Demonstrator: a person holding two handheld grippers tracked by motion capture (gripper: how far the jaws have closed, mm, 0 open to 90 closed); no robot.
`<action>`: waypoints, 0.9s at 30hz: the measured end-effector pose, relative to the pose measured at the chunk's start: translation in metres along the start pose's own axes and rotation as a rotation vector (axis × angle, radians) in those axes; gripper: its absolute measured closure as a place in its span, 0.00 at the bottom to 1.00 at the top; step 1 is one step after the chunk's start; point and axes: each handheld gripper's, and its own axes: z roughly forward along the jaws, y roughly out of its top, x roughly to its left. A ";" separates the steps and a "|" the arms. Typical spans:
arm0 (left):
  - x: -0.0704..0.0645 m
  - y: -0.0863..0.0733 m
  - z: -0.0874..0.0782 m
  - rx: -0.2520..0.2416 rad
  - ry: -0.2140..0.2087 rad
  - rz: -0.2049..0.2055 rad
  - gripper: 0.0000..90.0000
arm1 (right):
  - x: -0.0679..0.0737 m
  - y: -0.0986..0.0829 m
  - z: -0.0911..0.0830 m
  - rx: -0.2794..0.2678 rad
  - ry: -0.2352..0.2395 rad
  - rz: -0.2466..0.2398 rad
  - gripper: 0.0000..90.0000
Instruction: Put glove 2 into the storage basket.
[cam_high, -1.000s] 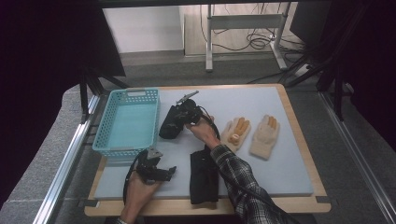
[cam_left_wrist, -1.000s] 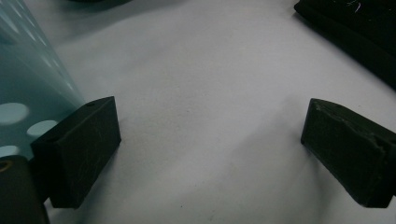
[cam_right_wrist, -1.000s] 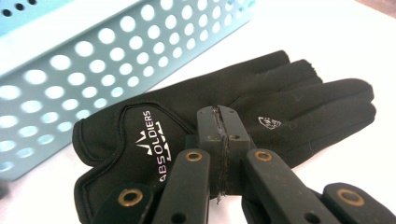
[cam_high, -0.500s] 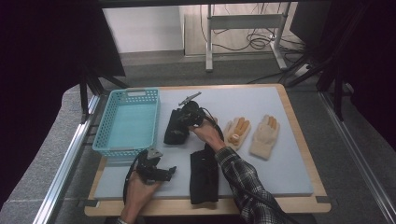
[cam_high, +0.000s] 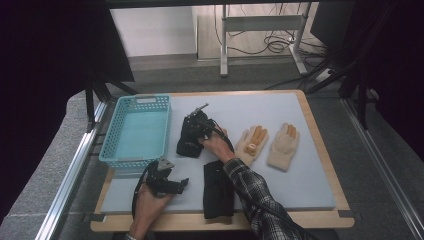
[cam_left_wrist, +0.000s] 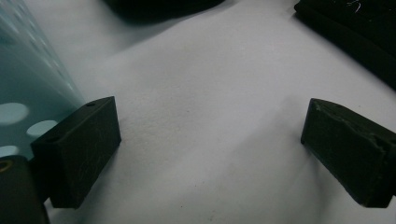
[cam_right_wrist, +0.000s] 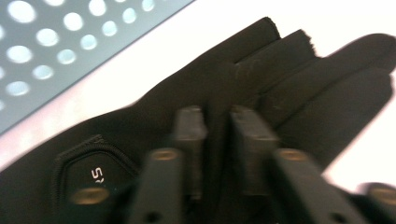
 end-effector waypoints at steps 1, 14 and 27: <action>0.000 0.000 0.000 0.000 0.000 0.000 0.05 | 0.000 0.000 0.000 -0.002 -0.006 0.001 0.90; 0.000 0.000 0.000 -0.001 0.000 0.000 0.05 | 0.005 0.013 -0.035 -0.047 0.035 -0.015 0.93; 0.000 0.000 0.000 -0.001 0.001 0.003 0.05 | 0.007 -0.001 -0.096 -0.082 0.065 -0.027 0.93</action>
